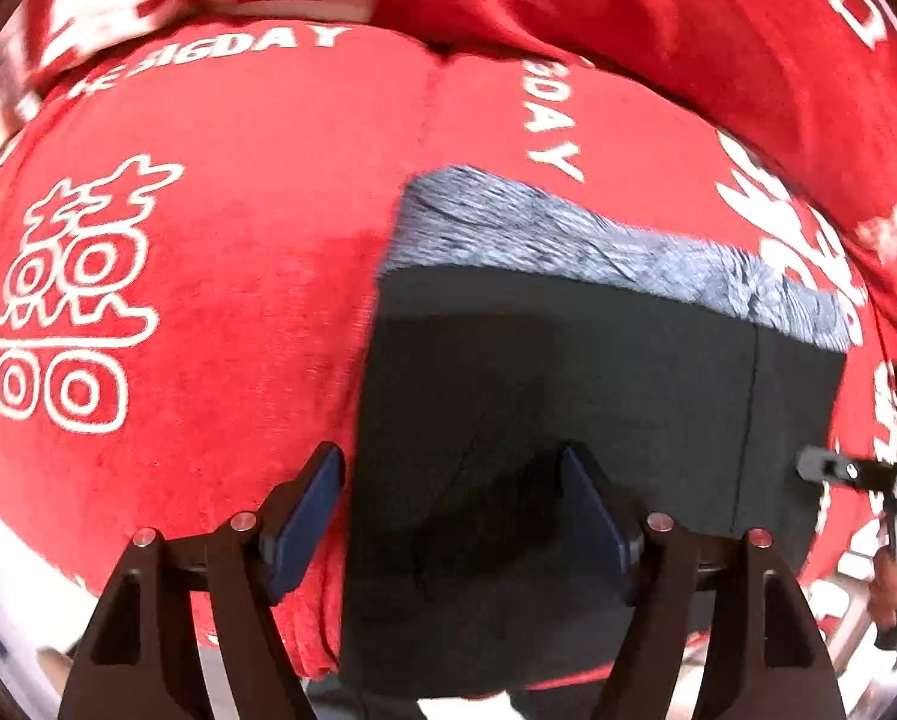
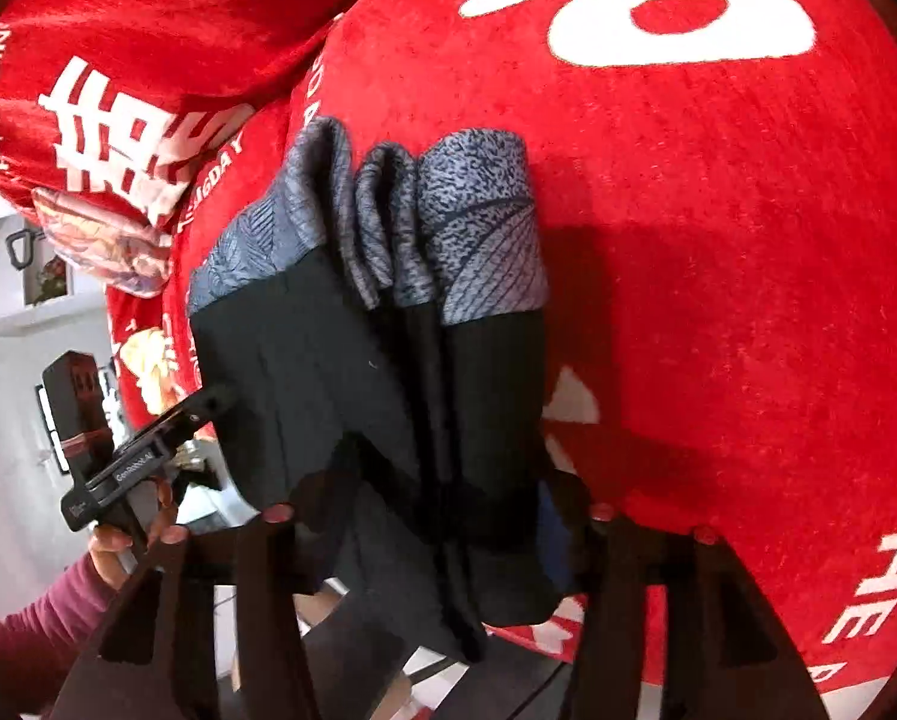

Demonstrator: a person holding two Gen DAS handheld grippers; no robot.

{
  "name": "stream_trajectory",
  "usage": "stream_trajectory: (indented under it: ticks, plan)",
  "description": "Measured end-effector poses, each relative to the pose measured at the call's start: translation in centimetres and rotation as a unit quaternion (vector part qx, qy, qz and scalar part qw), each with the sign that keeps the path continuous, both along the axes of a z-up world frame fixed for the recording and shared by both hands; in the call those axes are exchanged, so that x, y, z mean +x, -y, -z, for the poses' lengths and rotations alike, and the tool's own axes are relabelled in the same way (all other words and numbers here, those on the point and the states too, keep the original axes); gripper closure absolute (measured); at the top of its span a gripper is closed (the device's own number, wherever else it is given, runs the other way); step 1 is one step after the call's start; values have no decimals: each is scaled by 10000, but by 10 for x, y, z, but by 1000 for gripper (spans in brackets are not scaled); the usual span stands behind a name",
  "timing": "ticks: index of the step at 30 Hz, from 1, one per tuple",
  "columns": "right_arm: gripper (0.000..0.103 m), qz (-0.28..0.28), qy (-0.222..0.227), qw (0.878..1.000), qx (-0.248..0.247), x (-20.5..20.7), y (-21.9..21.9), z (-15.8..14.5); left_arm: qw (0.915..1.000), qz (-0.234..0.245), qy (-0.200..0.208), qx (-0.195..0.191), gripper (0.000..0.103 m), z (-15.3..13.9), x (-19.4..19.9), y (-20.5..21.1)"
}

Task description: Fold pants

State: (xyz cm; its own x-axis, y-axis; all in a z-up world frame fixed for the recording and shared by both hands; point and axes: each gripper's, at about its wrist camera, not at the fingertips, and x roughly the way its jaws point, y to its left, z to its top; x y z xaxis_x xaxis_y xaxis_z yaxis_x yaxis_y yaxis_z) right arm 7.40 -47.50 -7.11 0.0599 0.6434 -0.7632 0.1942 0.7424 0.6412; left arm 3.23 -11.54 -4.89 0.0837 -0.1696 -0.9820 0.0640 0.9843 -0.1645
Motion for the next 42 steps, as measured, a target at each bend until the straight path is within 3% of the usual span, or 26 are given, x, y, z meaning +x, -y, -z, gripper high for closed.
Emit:
stream_trajectory:
  ticks: [5,7,9,11,15,18,20,21,23,26,30,32,37,42]
  plan:
    - [44,147,127,9975,-687,-4,13,-25,9977,-190,369,542,27,-26,8,-8]
    - [64,139,312,9960,-828,-2,15,-41,9966,-251,557,557,27,-37,15,-10]
    - [71,106,636,9946,-818,2,13,-60,9954,-256,760,532,27,-50,20,-9]
    - [72,72,914,9921,-853,5,9,-72,9938,-164,925,591,27,-55,25,0]
    - [72,-141,1188,9877,-1003,22,-21,-80,9947,-101,759,690,27,-29,35,21]
    - [75,-513,1136,9796,-1579,34,-49,-62,9946,-175,629,803,27,-3,40,26]
    - [75,-710,1150,9732,-1861,38,-57,-51,9948,-308,569,790,14,3,44,21]
    - [75,-737,1209,9713,-1913,38,-58,-51,9949,-361,527,777,13,4,46,18]
    - [75,-745,1232,9718,-1865,38,-57,-52,9960,-339,457,686,13,2,47,14]
    - [70,-628,1080,9720,-1989,36,-48,-52,9933,-135,529,1018,13,-9,43,19]
    - [70,-169,751,9828,-1676,25,-21,-53,9910,8,471,1250,13,-16,32,24]
    - [68,-106,689,9827,-1715,20,-14,-53,9914,-2,429,1233,13,-19,25,26]
    - [53,-48,557,9813,-1842,1,-9,-57,9913,37,389,1257,13,-25,11,31]
    - [48,128,524,9808,-1874,-15,-16,-63,9919,171,303,1219,13,-27,0,37]
